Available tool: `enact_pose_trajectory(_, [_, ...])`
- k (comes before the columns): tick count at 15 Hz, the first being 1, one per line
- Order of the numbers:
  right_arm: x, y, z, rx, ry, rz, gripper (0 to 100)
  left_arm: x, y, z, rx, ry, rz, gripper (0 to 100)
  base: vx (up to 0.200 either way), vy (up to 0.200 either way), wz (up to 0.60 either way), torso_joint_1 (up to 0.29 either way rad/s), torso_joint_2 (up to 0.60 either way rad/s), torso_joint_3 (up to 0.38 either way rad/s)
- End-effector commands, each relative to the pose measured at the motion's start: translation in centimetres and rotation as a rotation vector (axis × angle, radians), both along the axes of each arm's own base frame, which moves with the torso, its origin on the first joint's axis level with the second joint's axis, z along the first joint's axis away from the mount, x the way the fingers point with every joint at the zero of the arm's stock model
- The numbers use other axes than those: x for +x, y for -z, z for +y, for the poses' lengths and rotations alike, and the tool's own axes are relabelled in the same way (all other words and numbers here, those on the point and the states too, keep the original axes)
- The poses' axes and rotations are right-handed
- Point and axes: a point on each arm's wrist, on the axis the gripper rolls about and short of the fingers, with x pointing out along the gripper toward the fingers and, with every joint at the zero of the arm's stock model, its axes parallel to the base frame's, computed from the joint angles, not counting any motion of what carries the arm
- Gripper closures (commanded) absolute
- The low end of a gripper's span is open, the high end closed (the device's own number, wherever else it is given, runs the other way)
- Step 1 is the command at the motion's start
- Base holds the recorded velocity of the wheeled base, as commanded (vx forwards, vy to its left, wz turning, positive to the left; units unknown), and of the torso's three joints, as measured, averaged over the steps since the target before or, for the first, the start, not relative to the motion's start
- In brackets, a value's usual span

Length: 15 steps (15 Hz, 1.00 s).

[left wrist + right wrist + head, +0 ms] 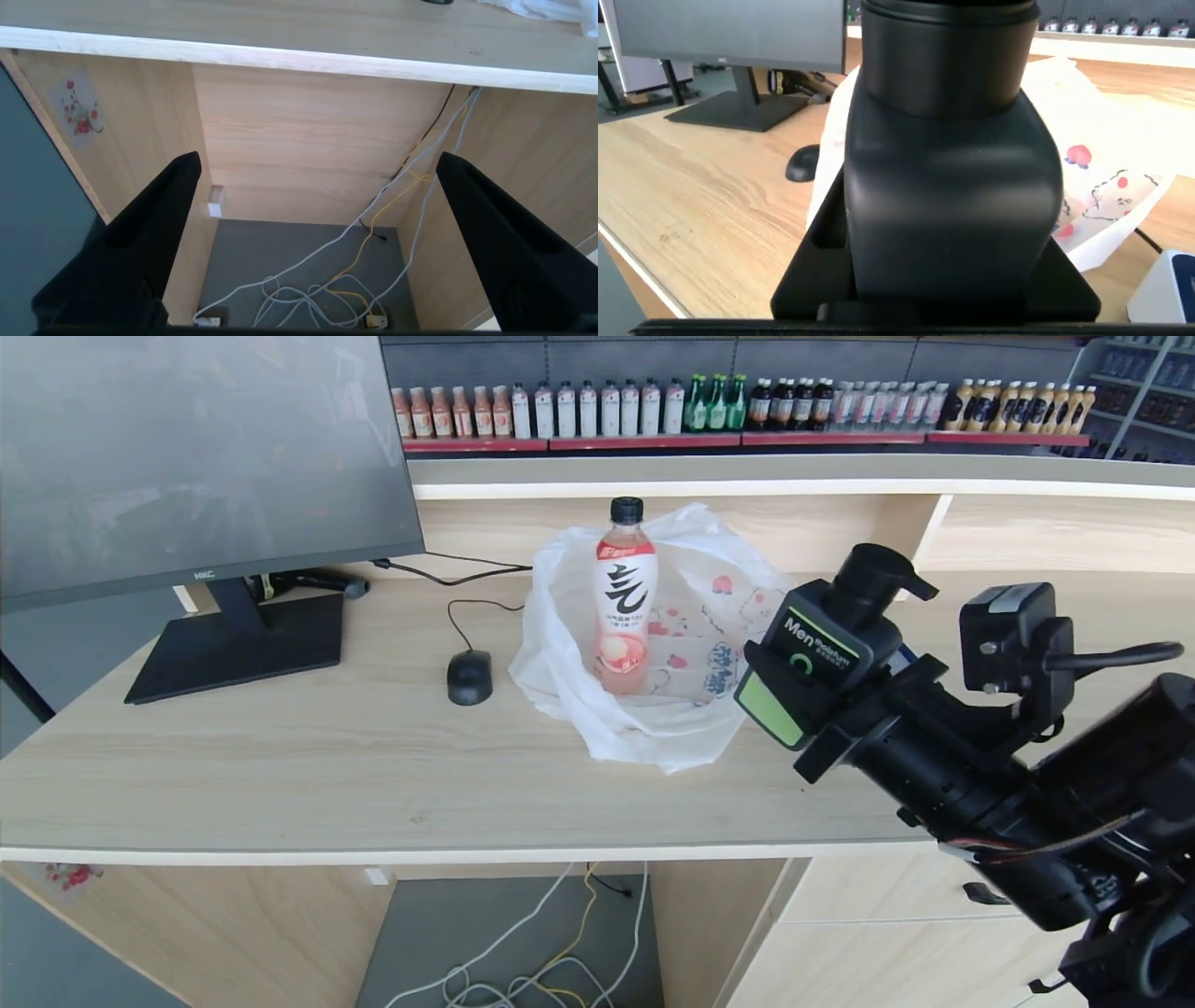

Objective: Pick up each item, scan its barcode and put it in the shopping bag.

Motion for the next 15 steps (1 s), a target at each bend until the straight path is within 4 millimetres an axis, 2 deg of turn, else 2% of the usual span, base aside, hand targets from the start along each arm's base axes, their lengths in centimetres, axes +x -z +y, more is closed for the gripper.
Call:
enact_pose_trajectory(1, [1.9,0.1,0.7,0.027,0.056,0.004,100,0.0,0.0,0.0,0.0,0.001,0.0,0,0.0,0.0,0.0,0.0,0.0,0.0])
enact_pose_trajectory(3, [2.5,-0.2,1.0,0.091,0.077,0.023,100,0.0,0.0,0.0,0.0,0.001,0.0,0,0.0,0.0,0.0,0.0,0.0,0.0])
enact_pose_trajectory(5, [4.4,1.8,2.2,0.088,0.085,0.088,100,0.0,0.0,0.0,0.0,-0.001,0.0,0,0.0,0.0,0.0,0.0,0.0,0.0])
enact_pose_trajectory(8, [6.0,4.4,3.3,0.051,0.095,0.142,100,0.0,0.0,0.0,0.0,-0.001,0.0,0,0.0,0.0,0.0,0.0,0.0,0.0])
enact_pose_trajectory(10, [6.8,4.0,3.8,0.06,0.096,0.117,100,0.0,0.0,0.0,0.0,0.001,0.0,0,0.0,0.0,0.0,0.0,0.0,0.0])
enact_pose_trajectory(12, [8.8,3.4,4.4,0.063,0.114,0.114,100,0.0,0.0,0.0,0.0,-0.001,0.0,0,0.0,0.0,0.0,0.0,0.0,0.0])
enact_pose_trajectory(15, [12.9,3.2,4.0,0.052,0.179,0.137,100,0.0,0.0,0.0,0.0,-0.001,0.0,0,0.0,0.0,0.0,0.0,0.0,0.0])
